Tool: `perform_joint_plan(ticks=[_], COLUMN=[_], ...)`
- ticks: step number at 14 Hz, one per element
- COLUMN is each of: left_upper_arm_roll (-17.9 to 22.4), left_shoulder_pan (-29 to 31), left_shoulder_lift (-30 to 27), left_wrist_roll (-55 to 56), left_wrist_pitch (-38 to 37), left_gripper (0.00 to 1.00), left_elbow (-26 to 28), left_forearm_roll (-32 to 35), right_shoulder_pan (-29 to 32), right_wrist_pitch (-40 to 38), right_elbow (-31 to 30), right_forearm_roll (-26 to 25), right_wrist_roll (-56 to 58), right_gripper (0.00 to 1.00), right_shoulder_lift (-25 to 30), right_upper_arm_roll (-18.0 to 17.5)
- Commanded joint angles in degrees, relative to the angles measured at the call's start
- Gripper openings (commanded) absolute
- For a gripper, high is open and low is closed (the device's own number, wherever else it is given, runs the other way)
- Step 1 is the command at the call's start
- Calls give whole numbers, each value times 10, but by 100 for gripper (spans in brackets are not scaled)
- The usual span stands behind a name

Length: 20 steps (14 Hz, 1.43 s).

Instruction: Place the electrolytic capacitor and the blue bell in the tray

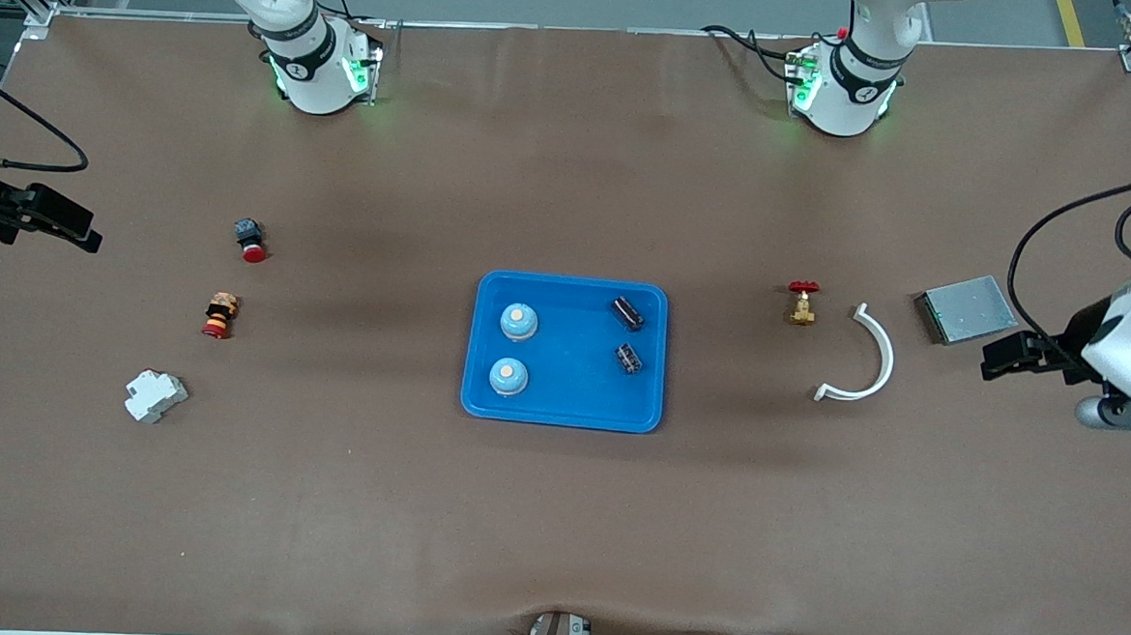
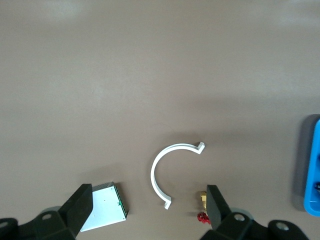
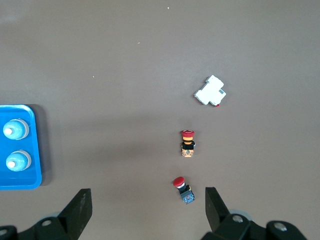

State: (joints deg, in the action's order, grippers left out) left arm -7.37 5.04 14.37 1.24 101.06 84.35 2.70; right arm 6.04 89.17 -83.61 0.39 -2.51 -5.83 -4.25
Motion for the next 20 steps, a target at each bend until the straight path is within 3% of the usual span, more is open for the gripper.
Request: perform_joint_plan(ticks=[1,8,11,15,20], left_upper_arm_roll=[53,53,52,49,53], left_shoulder_pan=[-47,-48,-49,-53,-49], left_shoulder_lift=[-67,-159,-166,-132,-133], left_wrist_roll=[-6,1,16,32,20], left_wrist_pitch=[1,1,-2,-1,-1], left_gripper=[100,100,100,100,100], left_elbow=[60,124,114,38,24], left_forearm_roll=[-23,-24,-25,-17,-21], right_shoulder_pan=[8,7,-22,-20,-22], right_wrist_pitch=[6,6,6,7,7], right_elbow=[-19,-28,-28,-29,-28], right_forearm_roll=[-5,-5,-6,-6,-6], right_wrist_roll=[8,7,7,7,7], right_gripper=[100,100,100,100,100], right_shoulder_lift=[19,23,24,25,24], right_upper_arm_roll=[-7,-7,12,12,12])
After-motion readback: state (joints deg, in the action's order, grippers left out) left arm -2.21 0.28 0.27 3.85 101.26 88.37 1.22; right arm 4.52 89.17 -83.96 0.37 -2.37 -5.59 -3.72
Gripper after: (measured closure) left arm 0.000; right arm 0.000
